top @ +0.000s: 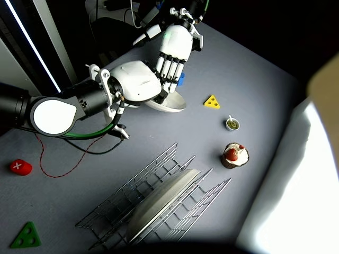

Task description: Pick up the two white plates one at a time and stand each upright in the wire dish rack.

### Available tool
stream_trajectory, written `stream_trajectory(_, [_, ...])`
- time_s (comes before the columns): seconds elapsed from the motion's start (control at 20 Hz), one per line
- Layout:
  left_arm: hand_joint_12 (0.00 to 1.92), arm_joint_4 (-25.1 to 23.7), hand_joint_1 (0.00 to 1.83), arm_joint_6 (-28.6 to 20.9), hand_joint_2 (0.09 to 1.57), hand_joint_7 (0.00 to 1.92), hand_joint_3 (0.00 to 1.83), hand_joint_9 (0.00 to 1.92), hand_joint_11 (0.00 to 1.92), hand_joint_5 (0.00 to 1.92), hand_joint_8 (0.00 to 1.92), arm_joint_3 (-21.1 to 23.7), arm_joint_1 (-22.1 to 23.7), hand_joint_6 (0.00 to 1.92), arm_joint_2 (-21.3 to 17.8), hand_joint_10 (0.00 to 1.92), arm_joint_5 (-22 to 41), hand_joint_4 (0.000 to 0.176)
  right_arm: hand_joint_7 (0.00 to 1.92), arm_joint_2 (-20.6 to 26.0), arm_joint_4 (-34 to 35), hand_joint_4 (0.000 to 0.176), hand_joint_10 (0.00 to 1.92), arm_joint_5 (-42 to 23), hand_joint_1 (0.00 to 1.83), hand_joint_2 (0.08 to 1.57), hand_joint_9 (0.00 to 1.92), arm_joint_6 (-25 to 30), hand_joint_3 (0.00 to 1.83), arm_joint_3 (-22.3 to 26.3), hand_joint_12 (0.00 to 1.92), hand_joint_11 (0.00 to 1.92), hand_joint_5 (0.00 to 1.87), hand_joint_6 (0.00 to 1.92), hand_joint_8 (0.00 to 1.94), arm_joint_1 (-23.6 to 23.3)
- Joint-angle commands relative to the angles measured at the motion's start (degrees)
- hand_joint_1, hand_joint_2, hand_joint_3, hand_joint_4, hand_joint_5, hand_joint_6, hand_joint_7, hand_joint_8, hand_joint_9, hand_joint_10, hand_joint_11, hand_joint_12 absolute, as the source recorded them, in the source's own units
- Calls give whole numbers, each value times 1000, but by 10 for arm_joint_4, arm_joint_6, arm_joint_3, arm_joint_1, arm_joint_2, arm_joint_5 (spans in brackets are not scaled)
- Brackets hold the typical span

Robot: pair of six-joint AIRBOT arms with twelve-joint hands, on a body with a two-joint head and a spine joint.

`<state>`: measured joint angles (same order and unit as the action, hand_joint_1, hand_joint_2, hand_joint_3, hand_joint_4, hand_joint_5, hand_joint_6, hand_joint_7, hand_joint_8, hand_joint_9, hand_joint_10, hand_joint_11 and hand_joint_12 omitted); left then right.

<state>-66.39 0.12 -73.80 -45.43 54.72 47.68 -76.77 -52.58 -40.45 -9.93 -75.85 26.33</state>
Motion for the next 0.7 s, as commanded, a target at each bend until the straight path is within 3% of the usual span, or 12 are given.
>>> stream_trajectory(0.0, [6,35,31,-1,895,30,2,28,17,21,0,0,9,2,-7,3,41,0,1179,-2,22,0,585,-25,1499,1032,1177,2,0,1,1348,972,1054,836,418,-2])
stream_trajectory(0.15, [13,55,42,-1,894,44,1,48,36,30,6,-3,38,8,-21,9,53,0,1277,-2,30,0,546,-25,1501,1022,1202,12,0,-7,1352,972,1070,789,244,-7])
stream_trajectory(0.2, [15,58,65,-1,888,56,0,58,40,44,10,-4,48,11,-26,12,54,0,1277,-2,32,0,558,-25,1501,1022,1195,25,0,-9,1338,982,1063,804,232,-10])
stream_trajectory(0.25, [8,64,66,-1,888,36,0,38,27,33,1,-4,58,5,-33,2,58,0,1254,-2,33,0,454,-25,1502,1018,1253,47,0,-12,1308,1004,1054,807,286,-13])
stream_trajectory(0.45, [8,78,48,-1,888,44,0,48,29,30,3,-5,81,1,-54,5,59,0,1277,0,33,0,552,-20,1501,1026,1209,109,0,-10,1373,952,1041,820,248,-29])
stream_trajectory(0.65, [19,85,9,-1,890,78,0,70,63,67,9,-7,89,9,-73,7,59,0,1170,6,49,0,633,-15,1498,1044,1148,132,0,-5,1350,974,962,950,471,-45])
